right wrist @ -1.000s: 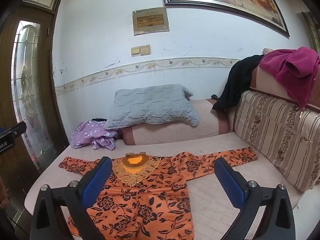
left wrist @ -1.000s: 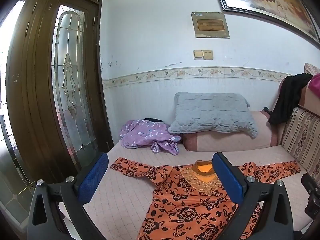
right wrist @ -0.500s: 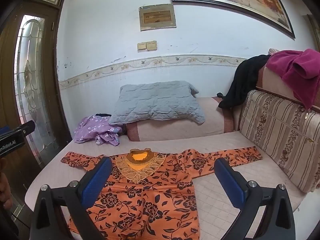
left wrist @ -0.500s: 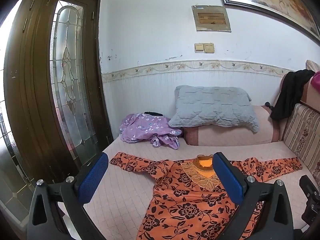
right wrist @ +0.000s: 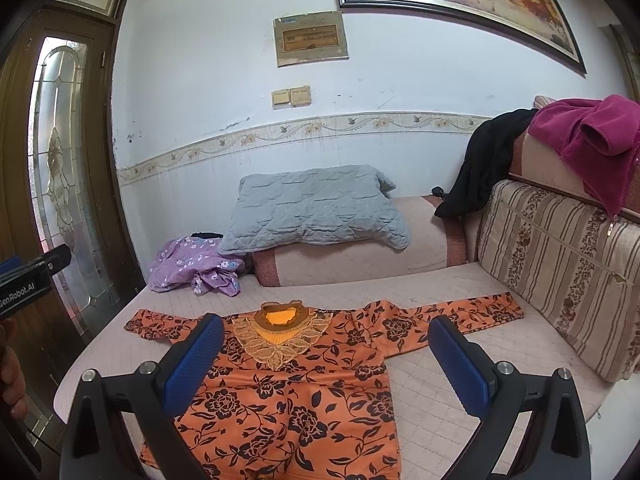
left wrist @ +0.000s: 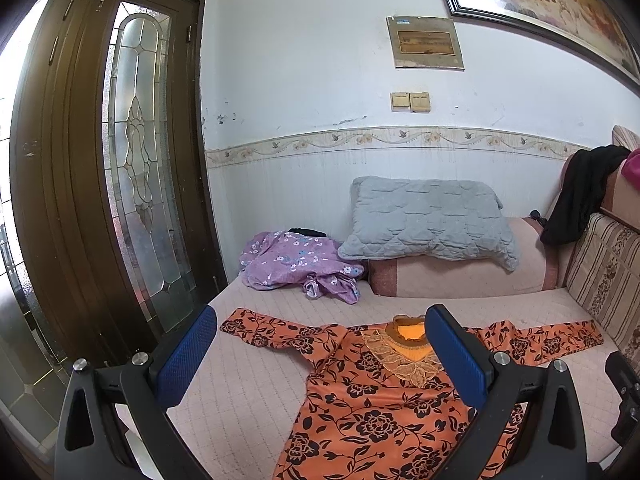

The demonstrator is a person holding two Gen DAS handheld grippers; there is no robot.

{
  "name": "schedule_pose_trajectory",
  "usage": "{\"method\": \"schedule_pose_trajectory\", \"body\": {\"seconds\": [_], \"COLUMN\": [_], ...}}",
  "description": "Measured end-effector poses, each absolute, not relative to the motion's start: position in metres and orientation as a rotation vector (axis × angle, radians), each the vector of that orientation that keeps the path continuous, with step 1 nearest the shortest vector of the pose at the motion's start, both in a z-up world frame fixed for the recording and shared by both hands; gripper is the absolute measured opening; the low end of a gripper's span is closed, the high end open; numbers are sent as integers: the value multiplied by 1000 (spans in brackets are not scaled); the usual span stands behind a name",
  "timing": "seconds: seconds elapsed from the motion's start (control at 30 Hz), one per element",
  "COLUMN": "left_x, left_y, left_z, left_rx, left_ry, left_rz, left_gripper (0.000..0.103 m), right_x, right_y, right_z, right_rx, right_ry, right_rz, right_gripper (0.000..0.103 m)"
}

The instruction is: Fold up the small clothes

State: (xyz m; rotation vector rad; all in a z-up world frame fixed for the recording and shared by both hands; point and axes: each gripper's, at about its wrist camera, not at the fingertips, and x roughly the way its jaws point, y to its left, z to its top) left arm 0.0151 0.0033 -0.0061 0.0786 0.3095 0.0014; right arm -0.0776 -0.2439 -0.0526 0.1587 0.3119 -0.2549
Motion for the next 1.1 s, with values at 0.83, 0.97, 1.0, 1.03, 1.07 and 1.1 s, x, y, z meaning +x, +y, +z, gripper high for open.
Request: {"method": "schedule_pose_trajectory", "body": {"seconds": [0.83,0.97,1.0,1.03,1.07,1.1], "left_x": [37,53,59,66,73,80], "left_y": [0,-2,-2,-3,-4,-5], "left_z": [-22,-32,-35,-38,-43,-47], "left_rx": [78,69,69,70,72,76], "left_ry": [362,381,388,395,404,416], "left_rz": [-1,-3,-4,-4,-4,-4], "left_gripper": [103,103,103,103,103,103], "right_x": [-57,-40,-34,-28,-22,-16], "right_y": [-248,-247,-247,-248,-248,-248], "right_z": [-67,-73,-75,-78,-81,-83], "right_rx": [145,127,127,126,123,122], "right_ry": [368,392,399,406,411,416], "right_rz": [-259,-256,-254,-255,-258,-261], "right_gripper": [103,103,103,103,103,103]}}
